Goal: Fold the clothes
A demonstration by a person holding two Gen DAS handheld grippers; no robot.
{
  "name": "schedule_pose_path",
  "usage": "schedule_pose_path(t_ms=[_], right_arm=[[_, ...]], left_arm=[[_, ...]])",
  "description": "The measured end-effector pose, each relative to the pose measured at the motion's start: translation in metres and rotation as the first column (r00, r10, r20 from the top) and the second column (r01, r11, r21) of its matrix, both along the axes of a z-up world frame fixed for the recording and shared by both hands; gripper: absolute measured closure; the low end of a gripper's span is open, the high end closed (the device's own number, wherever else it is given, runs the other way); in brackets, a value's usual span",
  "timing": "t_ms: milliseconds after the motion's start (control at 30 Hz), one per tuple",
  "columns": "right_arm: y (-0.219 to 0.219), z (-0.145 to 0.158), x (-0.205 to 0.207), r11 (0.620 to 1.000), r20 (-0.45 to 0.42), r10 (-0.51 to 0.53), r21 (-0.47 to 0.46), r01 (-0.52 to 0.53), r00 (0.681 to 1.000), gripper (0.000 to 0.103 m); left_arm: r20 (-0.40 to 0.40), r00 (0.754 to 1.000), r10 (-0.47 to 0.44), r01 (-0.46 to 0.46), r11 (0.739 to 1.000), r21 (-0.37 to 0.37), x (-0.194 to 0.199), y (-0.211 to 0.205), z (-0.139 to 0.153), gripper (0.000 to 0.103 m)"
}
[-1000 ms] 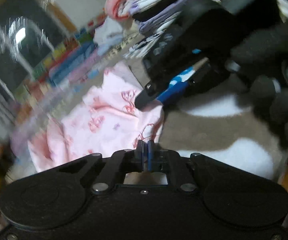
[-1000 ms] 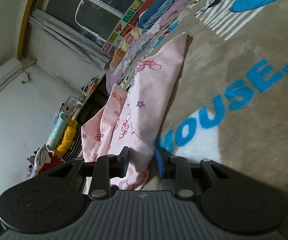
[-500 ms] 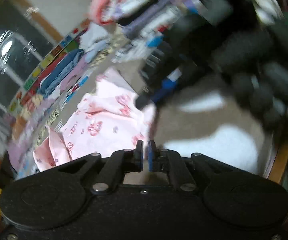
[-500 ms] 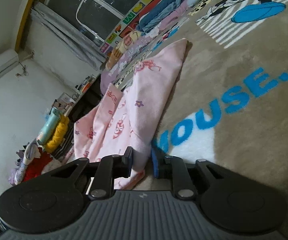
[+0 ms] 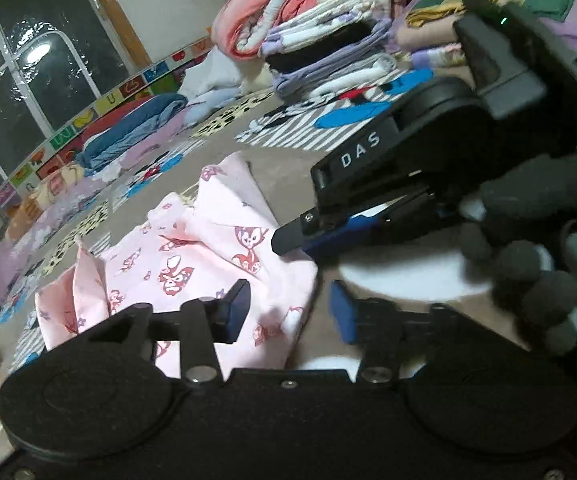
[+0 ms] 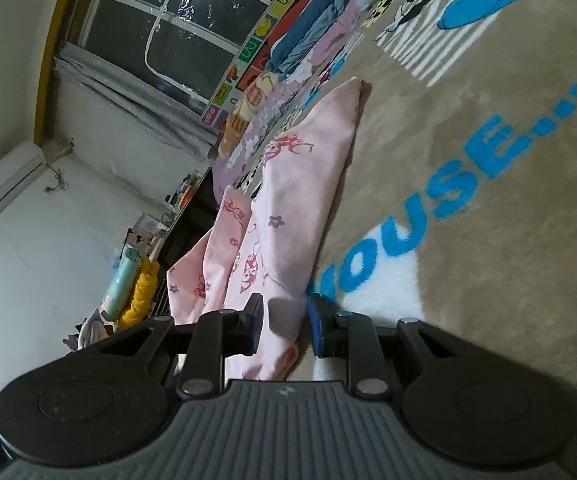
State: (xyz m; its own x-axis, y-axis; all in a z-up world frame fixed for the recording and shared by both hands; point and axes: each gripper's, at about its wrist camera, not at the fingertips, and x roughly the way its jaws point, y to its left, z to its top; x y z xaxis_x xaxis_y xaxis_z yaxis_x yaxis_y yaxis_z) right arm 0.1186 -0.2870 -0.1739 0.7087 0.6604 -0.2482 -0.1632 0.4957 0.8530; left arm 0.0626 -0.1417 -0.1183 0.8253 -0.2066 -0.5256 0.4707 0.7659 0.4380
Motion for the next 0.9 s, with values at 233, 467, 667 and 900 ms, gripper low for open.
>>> schedule_pose_path(t_ms=[233, 467, 667, 900], right_arm=[[-0.003, -0.004, 0.001, 0.999, -0.013, -0.007, 0.049, 0.008, 1.0, 0.077], [-0.004, -0.004, 0.0, 0.999, -0.016, 0.004, 0.045, -0.003, 1.0, 0.077], [-0.008, -0.003, -0.001, 0.999, -0.016, 0.008, 0.047, -0.007, 1.0, 0.077], [0.022, 0.023, -0.009, 0.934, 0.079, 0.088, -0.353, -0.055, 0.993, 0.08]], left_arm=[[-0.008, 0.999, 0.033, -0.033, 0.999, 0.008, 0.005, 0.007, -0.005, 0.097], [0.069, 0.997, 0.046, -0.049, 0.998, 0.044, 0.003, 0.007, 0.0, 0.101], [0.136, 0.983, -0.126, 0.075, 0.94, 0.333, -0.023, -0.015, -0.04, 0.101], [0.082, 0.994, -0.069, 0.049, 0.973, 0.225, -0.027, 0.012, -0.016, 0.081]])
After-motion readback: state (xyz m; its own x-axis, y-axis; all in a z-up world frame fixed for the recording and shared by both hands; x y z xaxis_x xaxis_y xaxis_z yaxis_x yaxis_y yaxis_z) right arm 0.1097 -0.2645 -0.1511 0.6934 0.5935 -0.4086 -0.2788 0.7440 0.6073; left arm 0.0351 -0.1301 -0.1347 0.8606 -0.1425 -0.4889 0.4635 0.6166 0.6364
